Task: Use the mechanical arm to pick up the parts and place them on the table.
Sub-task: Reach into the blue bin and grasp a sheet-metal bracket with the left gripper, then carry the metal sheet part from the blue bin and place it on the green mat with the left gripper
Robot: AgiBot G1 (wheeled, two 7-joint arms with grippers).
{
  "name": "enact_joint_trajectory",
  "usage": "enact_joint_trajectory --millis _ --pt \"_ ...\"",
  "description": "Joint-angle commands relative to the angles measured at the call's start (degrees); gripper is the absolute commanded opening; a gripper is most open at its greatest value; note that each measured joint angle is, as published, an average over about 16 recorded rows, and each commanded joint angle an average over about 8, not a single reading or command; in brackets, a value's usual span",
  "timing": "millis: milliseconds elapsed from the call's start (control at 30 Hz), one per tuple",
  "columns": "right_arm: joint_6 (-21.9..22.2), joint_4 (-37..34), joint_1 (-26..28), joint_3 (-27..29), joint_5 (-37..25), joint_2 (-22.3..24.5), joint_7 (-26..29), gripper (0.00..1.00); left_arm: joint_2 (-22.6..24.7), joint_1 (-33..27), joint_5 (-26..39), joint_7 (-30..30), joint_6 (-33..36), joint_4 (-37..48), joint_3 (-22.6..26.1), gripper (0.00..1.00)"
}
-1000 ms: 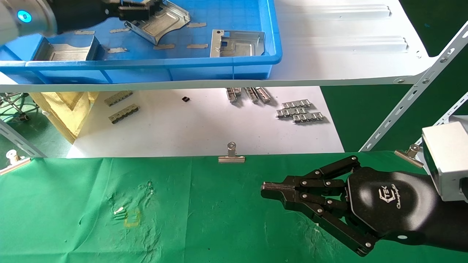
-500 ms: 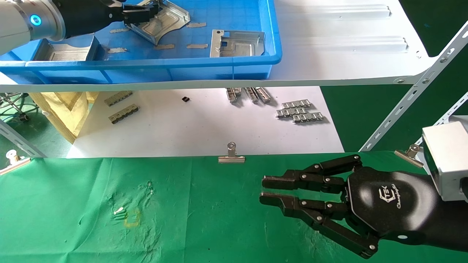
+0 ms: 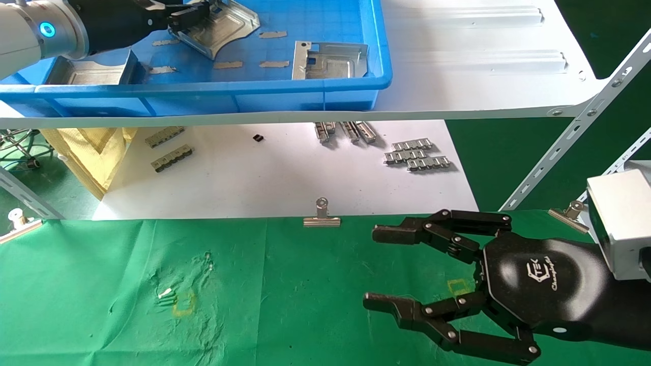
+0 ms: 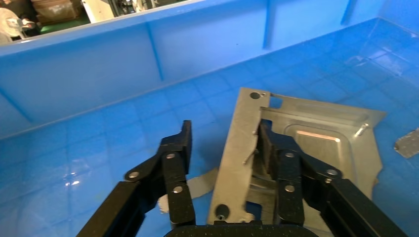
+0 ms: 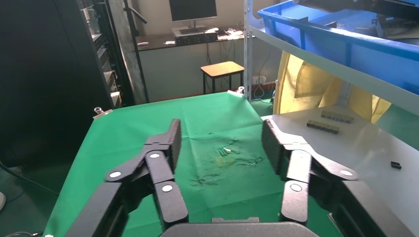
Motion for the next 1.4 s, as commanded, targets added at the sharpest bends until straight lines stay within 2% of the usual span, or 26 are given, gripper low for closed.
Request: enact_joint_trajectory --millis 33,333,700,867,1200,1300,1400 --pt "0.0 0.0 0.0 0.0 0.0 0.0 0.0 1.0 -0.02 0.01 0.08 -0.12 -0.38 -0.05 0.06 0.0" --pt "0.0 0.0 0.0 0.0 0.0 0.0 0.0 1.0 -0.85 0.0 -0.07 0.34 0.95 -0.84 -0.04 0.0" --pt "0.0 0.0 0.0 -0.01 0.01 0.0 0.0 1.0 -2.54 -1.28 -1.45 2.24 7.48 -2.69 -0.97 0.0" --pt "0.0 0.0 0.0 -0.01 0.01 0.0 0.0 1.0 -4.88 -1.3 -3.09 5.21 17.12 -4.82 -1.94 0.0" --pt "0.0 0.0 0.0 -0.01 0.01 0.0 -0.01 1.0 -11.3 0.97 -7.64 13.24 43.16 -8.46 -4.26 0.0" --pt "0.01 0.0 0.0 -0.01 0.01 0.01 -0.01 1.0 -12.9 2.67 -8.87 15.58 47.83 -10.17 -4.42 0.0" --pt "0.01 0.0 0.0 -0.02 0.01 0.01 -0.01 1.0 -14.84 5.46 -10.85 17.35 49.76 -14.24 -3.94 0.0"
